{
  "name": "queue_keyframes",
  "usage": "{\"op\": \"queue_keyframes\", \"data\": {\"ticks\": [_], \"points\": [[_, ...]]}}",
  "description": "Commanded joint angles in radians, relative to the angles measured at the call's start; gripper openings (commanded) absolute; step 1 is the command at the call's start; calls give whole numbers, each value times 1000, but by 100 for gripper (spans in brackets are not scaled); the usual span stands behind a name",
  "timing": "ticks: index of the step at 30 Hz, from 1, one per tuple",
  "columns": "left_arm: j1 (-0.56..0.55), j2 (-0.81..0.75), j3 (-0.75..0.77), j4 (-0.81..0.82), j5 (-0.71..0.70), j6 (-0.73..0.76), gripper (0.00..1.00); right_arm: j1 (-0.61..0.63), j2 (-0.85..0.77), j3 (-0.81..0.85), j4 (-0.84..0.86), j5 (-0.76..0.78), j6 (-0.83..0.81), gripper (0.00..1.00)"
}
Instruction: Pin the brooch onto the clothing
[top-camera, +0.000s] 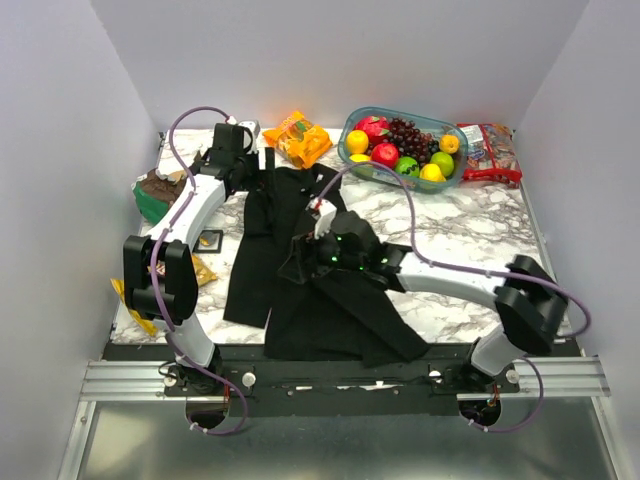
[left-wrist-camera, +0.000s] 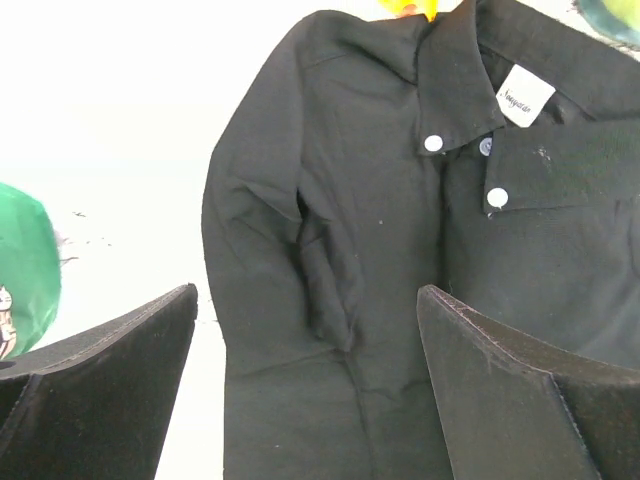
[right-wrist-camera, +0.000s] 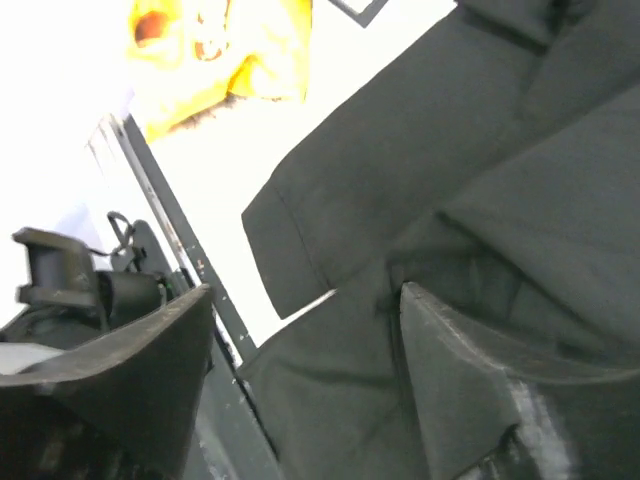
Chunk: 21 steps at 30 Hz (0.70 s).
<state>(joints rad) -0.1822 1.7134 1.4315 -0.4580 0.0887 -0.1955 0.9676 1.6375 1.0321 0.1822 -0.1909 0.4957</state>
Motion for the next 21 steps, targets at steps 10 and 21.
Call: {"op": "queue_keyframes", "data": {"ticks": [10, 21], "points": [[-167, 57, 12, 38, 255, -7, 99, -352, -478, -391, -191, 199, 116, 100], [-391, 163, 33, 10, 132, 62, 99, -615, -314, -498, 64, -10, 222, 99]]}}
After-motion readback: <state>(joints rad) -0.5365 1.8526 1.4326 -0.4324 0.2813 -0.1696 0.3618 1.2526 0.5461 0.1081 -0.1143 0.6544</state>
